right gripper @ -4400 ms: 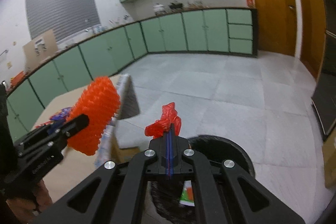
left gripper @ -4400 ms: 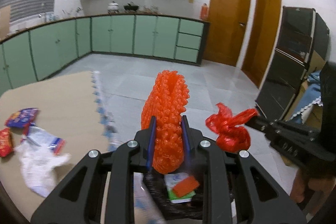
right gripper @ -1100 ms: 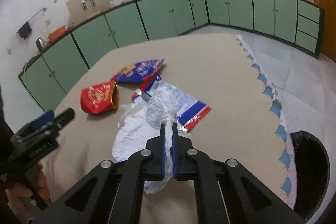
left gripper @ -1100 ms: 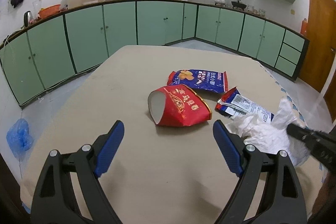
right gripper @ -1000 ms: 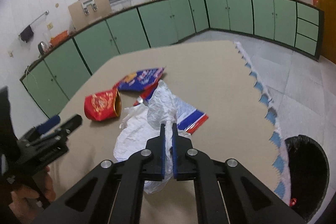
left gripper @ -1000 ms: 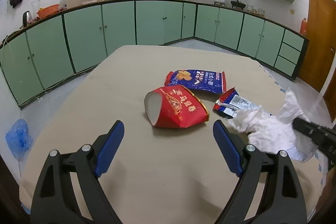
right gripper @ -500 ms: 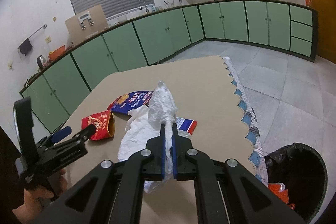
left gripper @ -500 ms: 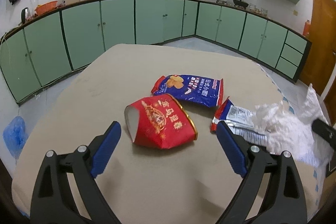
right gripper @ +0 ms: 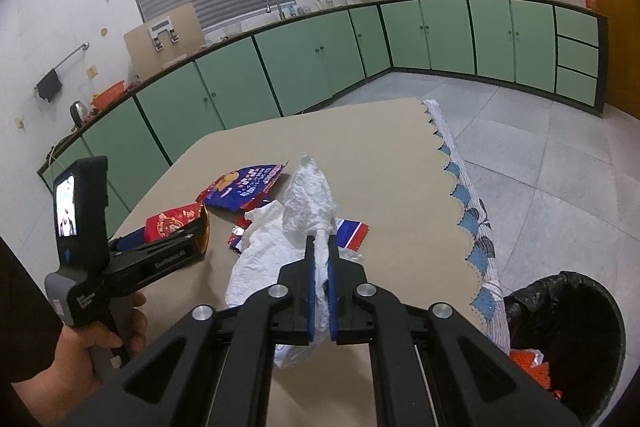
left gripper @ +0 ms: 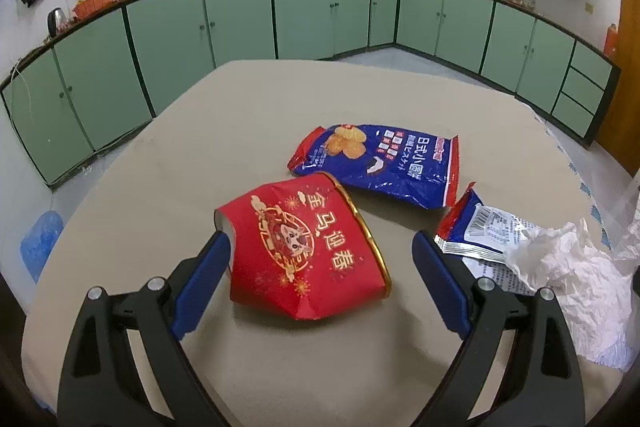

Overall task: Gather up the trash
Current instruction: 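Grasp the red snack box with the left gripper and lift it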

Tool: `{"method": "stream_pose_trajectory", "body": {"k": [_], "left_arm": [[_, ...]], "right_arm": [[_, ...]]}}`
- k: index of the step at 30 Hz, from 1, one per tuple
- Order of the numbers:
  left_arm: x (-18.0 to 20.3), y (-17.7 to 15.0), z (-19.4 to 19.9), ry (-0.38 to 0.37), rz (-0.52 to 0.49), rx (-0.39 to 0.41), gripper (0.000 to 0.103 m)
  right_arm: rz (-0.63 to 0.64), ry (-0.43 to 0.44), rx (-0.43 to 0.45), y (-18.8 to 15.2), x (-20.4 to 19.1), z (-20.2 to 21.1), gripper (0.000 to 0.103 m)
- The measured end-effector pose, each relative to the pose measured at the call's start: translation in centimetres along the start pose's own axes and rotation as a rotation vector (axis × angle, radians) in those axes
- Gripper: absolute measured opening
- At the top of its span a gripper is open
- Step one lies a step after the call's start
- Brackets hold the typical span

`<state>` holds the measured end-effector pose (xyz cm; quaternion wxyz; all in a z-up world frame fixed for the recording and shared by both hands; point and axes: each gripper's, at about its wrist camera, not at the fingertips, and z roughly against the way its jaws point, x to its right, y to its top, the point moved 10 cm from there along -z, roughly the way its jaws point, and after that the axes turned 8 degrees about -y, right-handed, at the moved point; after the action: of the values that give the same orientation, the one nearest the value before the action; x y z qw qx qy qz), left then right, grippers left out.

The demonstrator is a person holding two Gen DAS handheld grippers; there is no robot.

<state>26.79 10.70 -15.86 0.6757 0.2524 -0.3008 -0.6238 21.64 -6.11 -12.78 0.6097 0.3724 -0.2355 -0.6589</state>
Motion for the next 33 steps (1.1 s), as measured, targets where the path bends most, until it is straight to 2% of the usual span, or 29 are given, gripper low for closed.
{"method": "stream_pose_trajectory", "body": {"k": [1,3,7,16,17,18,22,33], "left_arm": [[0.0,-0.1,-0.1,-0.004,0.003,-0.007,0.088],[-0.2,-0.2,-0.2,0.001,0.013,-0.011,0.078],[-0.3,-0.1,0.0,-0.030,0.031,-0.005,0.073],[0.1,-0.9,2.6,-0.089,0.026,0.026,0.050],[0.2,-0.9,3.0,-0.092,0.024,0.031,0.042],[0.3,-1.1,3.7,-0.099,0.018,0.038,0.012],[1.0,-1.8,4.7,-0.144,0.017,0.029,0.009],[1.9,-2.8,6.9,-0.192,0.001,0.052,0.006]], "right_arm": [[0.000,-0.001,-0.002,0.0,0.0,-0.1,0.005],[0.000,-0.001,-0.007,0.0,0.0,-0.1,0.005],[0.004,-0.001,-0.012,0.0,-0.1,-0.1,0.005],[0.017,-0.004,0.000,0.4,-0.3,0.9,0.005],[0.016,-0.003,0.004,0.6,-0.4,1.1,0.005],[0.017,-0.003,0.007,0.6,-0.3,1.3,0.005],[0.017,-0.003,0.019,0.8,-0.3,1.9,0.005],[0.011,-0.011,0.029,0.5,0.8,3.1,0.005]]}}
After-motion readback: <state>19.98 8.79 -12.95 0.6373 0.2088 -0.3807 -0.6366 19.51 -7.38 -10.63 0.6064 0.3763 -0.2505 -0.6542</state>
